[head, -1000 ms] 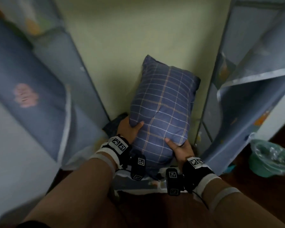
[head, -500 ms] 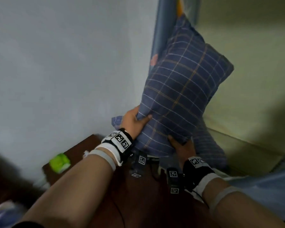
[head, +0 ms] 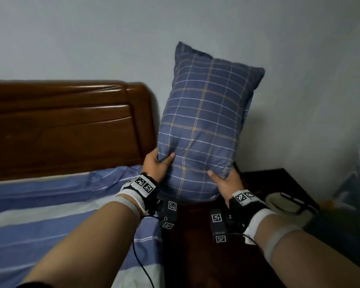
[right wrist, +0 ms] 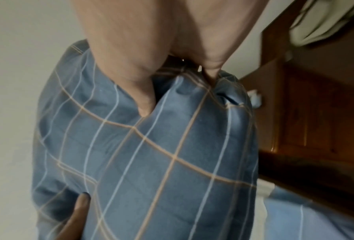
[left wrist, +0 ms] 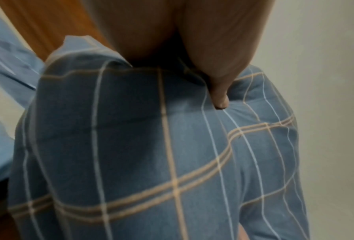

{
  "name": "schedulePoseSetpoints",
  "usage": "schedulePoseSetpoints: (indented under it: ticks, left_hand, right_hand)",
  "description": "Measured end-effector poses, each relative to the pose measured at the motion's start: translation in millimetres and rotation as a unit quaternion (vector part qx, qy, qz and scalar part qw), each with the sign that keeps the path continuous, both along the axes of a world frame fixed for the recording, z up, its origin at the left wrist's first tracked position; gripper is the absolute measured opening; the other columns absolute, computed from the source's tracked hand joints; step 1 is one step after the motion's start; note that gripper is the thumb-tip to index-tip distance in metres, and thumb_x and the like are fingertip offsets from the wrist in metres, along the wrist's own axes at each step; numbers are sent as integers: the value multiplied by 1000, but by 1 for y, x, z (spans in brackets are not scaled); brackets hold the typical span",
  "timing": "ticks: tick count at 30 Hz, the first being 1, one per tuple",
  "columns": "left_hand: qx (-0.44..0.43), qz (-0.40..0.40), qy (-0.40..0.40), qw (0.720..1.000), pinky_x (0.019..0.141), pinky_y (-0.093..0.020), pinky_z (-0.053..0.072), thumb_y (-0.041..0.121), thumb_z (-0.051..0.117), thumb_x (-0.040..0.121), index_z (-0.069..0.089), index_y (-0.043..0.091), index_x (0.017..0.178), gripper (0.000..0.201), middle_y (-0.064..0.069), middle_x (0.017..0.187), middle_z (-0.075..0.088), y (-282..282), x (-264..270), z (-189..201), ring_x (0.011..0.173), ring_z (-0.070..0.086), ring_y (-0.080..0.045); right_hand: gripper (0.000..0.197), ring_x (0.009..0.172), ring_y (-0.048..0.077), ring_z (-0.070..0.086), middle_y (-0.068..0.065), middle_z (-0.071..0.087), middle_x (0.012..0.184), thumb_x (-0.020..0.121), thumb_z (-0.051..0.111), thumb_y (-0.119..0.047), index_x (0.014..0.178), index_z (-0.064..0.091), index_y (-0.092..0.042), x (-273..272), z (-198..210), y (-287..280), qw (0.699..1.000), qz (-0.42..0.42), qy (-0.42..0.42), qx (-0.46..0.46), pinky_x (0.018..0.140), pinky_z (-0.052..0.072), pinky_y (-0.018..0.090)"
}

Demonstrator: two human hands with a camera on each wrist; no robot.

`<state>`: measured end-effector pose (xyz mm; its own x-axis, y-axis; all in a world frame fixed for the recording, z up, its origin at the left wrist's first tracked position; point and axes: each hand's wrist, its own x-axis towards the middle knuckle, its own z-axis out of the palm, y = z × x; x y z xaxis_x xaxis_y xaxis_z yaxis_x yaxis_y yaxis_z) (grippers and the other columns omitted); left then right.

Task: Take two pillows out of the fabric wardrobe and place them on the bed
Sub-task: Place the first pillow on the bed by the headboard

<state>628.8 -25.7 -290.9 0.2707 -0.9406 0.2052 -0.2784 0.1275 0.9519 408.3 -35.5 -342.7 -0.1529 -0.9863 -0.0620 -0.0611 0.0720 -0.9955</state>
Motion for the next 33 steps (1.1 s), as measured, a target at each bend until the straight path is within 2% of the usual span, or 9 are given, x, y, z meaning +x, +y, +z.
schedulePoseSetpoints:
  ticks: [4,9,13,16,20,22,24,27,33]
  left_hand:
    - [34,120,20,992,100,-41,53,11,70,92,67,-2,121,32,-20,121,73,22,82,-25,113,68,-29]
    - [102,272,49,956,96,-35,50,20,71,92,68,-2,116,33,-20,116,74,39,144,-64,110,68,-28]
    - [148,365,91,915,95,-38,53,22,70,92,70,-2,113,32,-19,115,73,27,165,-96,107,68,-28]
    - [186,412,140,881,96,-41,55,29,73,89,71,0,112,38,-23,114,74,12,167,-121,109,70,-35]
    - [219,454,245,828,95,-60,57,52,80,61,72,14,83,45,-25,98,74,0,179,-184,98,72,-39]
    - [227,463,289,807,94,-61,58,57,79,50,71,14,84,56,-29,106,73,0,188,-220,100,72,-41]
    - [237,472,310,791,92,-62,58,55,79,52,71,13,89,56,-30,107,73,-1,183,-214,101,72,-43]
    - [243,487,328,772,91,-64,58,38,78,77,68,12,88,30,-26,97,72,-11,184,-201,94,71,-42]
    - [264,494,359,746,93,-58,59,61,70,49,66,15,84,58,-25,109,73,-62,253,-295,105,70,-41]
  right_hand:
    - [41,115,29,68,7,71,120,89,77,-13,127,61,-10,74,9,-31,988,141,60,15,107,52,51]
    - [27,111,27,68,6,70,108,92,71,-4,114,63,-18,157,7,-77,950,289,117,-14,104,51,43]
    - [34,107,22,65,9,72,115,95,67,-6,128,66,-7,204,8,-129,896,400,187,-40,96,45,29]
    - [35,116,33,67,18,72,125,94,67,-8,128,67,-5,233,2,-170,851,458,248,-71,103,49,35]
    - [35,118,40,65,23,70,124,92,68,-13,126,68,-5,269,-10,-210,791,516,308,-113,106,50,47]
    - [31,115,41,66,24,69,121,92,67,-13,122,70,-5,288,-17,-224,767,538,328,-122,103,51,45]
    - [27,112,41,66,25,69,118,92,66,-11,117,72,-4,308,-26,-234,745,560,343,-122,99,52,42]
    - [23,109,42,67,25,70,115,92,64,-10,112,73,-3,344,-44,-250,720,579,362,-124,97,54,43]
    - [20,108,43,67,22,66,116,92,63,-18,108,73,-11,426,-85,-300,674,584,426,-148,100,54,50]
